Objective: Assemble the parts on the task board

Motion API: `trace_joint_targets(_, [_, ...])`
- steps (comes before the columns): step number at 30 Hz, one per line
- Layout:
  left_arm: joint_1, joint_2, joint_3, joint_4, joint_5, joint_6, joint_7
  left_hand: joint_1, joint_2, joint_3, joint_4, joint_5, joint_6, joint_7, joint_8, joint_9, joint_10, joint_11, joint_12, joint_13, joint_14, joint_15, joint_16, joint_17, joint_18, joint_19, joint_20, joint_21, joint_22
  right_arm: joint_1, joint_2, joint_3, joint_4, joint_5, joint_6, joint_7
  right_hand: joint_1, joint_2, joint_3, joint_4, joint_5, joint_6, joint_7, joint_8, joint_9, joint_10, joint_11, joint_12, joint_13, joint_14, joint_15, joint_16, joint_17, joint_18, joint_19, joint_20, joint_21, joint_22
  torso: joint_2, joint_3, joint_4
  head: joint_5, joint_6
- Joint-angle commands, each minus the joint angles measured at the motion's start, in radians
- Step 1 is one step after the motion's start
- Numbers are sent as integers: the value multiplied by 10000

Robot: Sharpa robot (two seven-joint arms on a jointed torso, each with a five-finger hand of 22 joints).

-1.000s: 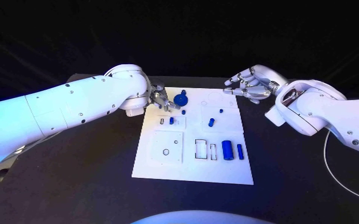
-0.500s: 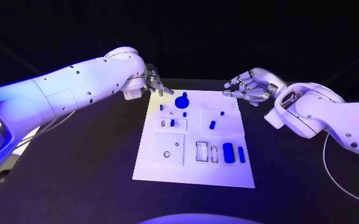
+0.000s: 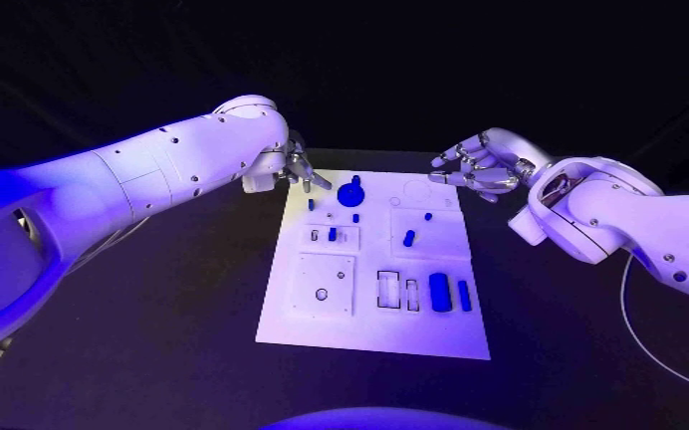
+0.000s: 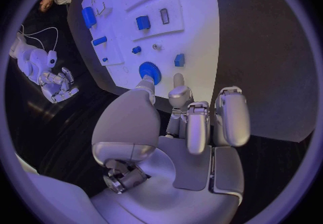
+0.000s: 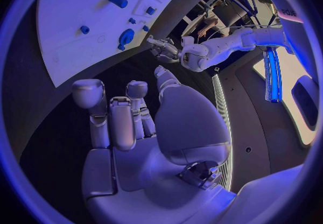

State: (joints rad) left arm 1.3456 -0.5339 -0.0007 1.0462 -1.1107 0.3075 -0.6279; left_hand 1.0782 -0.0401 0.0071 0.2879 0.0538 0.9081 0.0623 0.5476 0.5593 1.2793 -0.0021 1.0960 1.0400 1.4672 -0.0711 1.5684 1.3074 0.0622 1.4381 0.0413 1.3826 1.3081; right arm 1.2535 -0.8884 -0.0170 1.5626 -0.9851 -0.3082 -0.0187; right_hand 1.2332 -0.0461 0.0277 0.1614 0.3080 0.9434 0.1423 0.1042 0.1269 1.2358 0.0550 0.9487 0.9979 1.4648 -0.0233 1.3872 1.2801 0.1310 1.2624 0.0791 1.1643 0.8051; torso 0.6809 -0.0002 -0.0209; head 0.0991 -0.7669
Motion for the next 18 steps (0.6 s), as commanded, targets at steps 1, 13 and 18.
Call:
trace_joint_targets(1, [-14, 68, -4, -124, -214, 569, -71, -1, 132, -72, 28, -40, 96, 11, 71, -14, 55, -59, 38, 14, 1036, 21, 24, 2633, -11, 73, 9, 68, 107, -6, 4, 1, -13, -59, 130, 28, 135, 0, -54, 12, 34, -50, 7, 51, -9, -79, -4, 9, -13, 482, -2, -36, 1, 70, -37, 11, -38, -13, -5, 17, -20, 48, -20])
trace_joint_targets(13, [-95, 262, -52, -444, -231, 859, -13, 218, 311, -153, -4, -26, 111, -4, 95, -42, 55, -75, 43, -12, 1036, 4, 24, 2633, -12, 84, -10, 62, 113, -3, -21, 1, -4, -75, 115, -2, 171, 34, -62, 19, 58, -48, 6, 57, -10, -82, -5, 9, -19, 484, -3, -36, 5, 71, -36, 10, -45, -21, -4, 14, -11, 74, -58])
trace_joint_targets(18, [-171, 325, -62, -524, -232, 958, 29, 353, 375, -183, -20, -23, 111, -7, 103, -57, 62, -78, 60, -8, 1036, 1, 24, 2633, -19, 100, -14, 77, 141, -3, -20, 1, -6, -75, 118, 0, 179, 47, -63, 23, 61, -47, 6, 59, -10, -81, -5, 12, -17, 484, -3, -36, 6, 71, -35, 9, -45, -20, -3, 6, -15, 47, -62])
